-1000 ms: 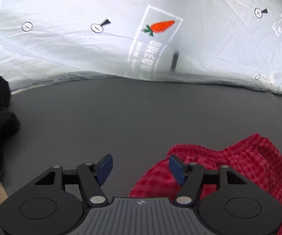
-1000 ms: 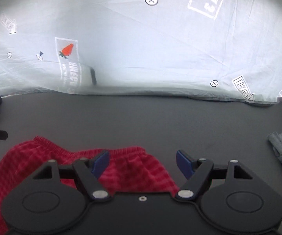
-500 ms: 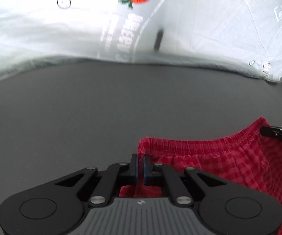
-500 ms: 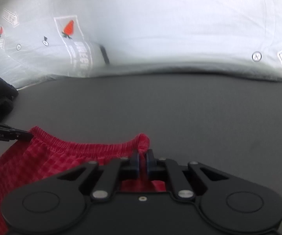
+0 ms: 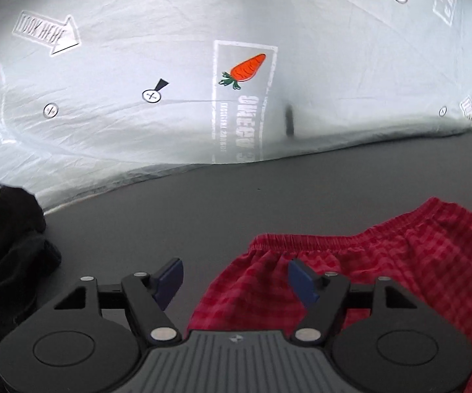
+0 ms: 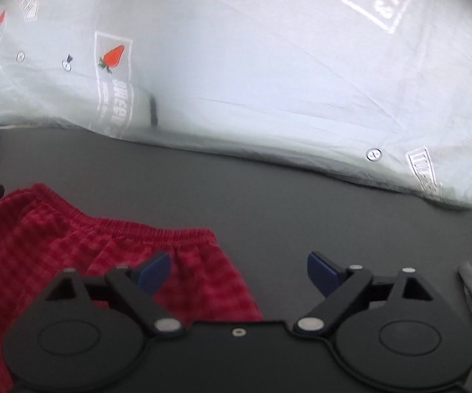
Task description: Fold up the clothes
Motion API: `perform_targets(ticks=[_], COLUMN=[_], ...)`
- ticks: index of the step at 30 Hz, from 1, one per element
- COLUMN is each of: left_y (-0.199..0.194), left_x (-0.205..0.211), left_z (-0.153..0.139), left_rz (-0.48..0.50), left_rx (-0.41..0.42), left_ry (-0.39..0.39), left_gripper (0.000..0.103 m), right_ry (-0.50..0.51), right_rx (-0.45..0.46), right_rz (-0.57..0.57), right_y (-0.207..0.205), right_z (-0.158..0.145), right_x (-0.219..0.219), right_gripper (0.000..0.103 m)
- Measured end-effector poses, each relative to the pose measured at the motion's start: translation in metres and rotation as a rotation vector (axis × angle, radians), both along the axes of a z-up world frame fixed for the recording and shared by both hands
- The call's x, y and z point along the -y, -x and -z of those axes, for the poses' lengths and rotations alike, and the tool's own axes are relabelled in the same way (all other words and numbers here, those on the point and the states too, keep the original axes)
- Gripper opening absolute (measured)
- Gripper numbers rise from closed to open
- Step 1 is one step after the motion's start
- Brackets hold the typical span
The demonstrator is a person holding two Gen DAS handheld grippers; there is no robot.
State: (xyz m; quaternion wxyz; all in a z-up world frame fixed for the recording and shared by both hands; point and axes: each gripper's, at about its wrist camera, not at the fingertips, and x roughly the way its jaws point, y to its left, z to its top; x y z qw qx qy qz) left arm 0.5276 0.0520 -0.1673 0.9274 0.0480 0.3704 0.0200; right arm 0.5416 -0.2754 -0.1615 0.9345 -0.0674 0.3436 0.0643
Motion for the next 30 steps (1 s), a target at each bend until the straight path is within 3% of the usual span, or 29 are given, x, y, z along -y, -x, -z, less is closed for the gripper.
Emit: perform_targets(ticks=[4, 9, 13, 17, 20, 25, 30], left_y=[0.073, 0.158, 0.192, 0.209, 0.222, 0.24, 0.257], left_x=[0.013, 0.061, 0.081, 0.073, 0.055, 0.006, -0.066], left_z=[-0.003, 0.026, 0.057, 0.065, 0.06, 0.047, 0.041], left_rz=[0.055, 0.204, 0.316, 0.295, 0.216, 0.014, -0.218], left_rx=[-0.05, -0.169, -0.297, -0.319, -0.317, -0.262, -0.228], left_ry=[0.05, -0.007, -0.028, -0.002, 0.047, 0.067, 0.152], left_gripper=[0.072, 0.072, 0.072, 0.073, 0.073, 0.074, 0.075], right_ry=[0.0, 0.027, 0.063, 0.064, 0.124, 0.334, 0.35], right_rx=[-0.077, -0.201, -0.225, -0.223, -0.193, -0.05, 0.013], right_rz=[0.128, 0.224, 0.28, 0.286, 0.226, 0.041, -0.144], right_y=[0.085, 0.175, 0.224, 0.243, 0.251, 0.264, 0.26], right_z=[0.014, 0.044, 0.055, 0.053, 0.047, 0.038, 0.035], right_x=[0.014, 0.013, 0.01, -0.003, -0.027, -0.089, -0.149], right_gripper=[0.091, 0.09, 0.09, 0.09, 0.09, 0.091, 0.091])
